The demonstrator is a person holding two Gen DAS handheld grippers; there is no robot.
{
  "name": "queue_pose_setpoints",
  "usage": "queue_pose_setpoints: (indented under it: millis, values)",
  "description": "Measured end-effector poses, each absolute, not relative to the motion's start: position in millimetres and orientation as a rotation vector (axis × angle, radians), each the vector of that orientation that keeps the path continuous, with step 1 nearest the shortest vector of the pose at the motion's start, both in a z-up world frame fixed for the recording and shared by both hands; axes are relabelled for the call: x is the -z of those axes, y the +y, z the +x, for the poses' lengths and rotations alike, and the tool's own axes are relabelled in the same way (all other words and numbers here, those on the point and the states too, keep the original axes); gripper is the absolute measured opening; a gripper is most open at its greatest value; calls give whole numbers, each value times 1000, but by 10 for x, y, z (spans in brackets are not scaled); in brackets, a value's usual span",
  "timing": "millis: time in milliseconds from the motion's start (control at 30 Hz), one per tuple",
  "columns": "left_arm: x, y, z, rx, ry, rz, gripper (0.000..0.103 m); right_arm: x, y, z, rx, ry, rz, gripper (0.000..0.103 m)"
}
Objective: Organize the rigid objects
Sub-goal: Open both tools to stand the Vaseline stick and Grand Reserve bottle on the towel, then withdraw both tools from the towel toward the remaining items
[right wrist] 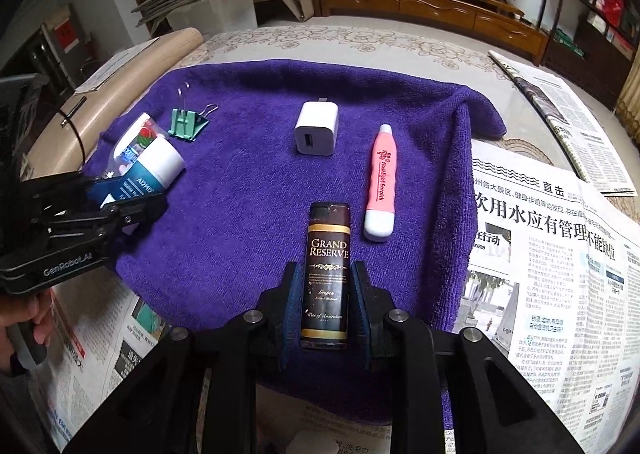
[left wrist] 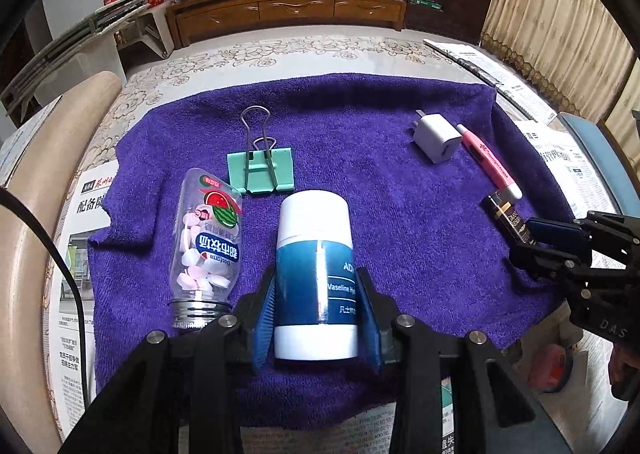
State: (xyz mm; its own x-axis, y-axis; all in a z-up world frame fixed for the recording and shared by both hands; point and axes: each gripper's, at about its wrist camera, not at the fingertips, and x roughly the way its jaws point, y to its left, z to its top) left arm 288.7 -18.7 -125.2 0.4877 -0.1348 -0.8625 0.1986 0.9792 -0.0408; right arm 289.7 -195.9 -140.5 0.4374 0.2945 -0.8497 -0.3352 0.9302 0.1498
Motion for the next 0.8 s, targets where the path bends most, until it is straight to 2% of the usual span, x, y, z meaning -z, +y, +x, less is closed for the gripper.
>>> queue_pose_setpoints:
  millis: [67,267,300,367,433,467,500,533,567,800]
  values:
    - [1243,-165,2868,208,1049,42,49,1397,-1970,2884,-405,1048,-39,33]
    - [1155,-102,2748,186,1040,18,52,1300,-2014,2782,-399,1062,-26,41]
    - [1118,-92,2721,186,1035,12,54,1267,-2030,2761,-397,1059,-18,47]
    - [1025,-82,2636,186,1017,6,65,1205,-2063,2707,-396,1051,-4,53]
    - [937,-86,2558,187,998,3,74,1134,-2117,2648,-384,1044,16,63]
    - [888,-86,2503,190,987,-2,81,1093,-2143,2612,-381,1037,29,65]
    - [845,-88,2450,196,980,-15,85,1047,-2184,2562,-380,1030,47,73]
    - [805,-98,2383,203,974,-33,100,1000,-2215,2513,-365,1023,55,91]
    - [784,-105,2335,205,968,-45,103,964,-2240,2468,-345,1019,55,101]
    - [839,-363,1924,217,996,-107,103,731,-2537,1990,-236,1000,122,103]
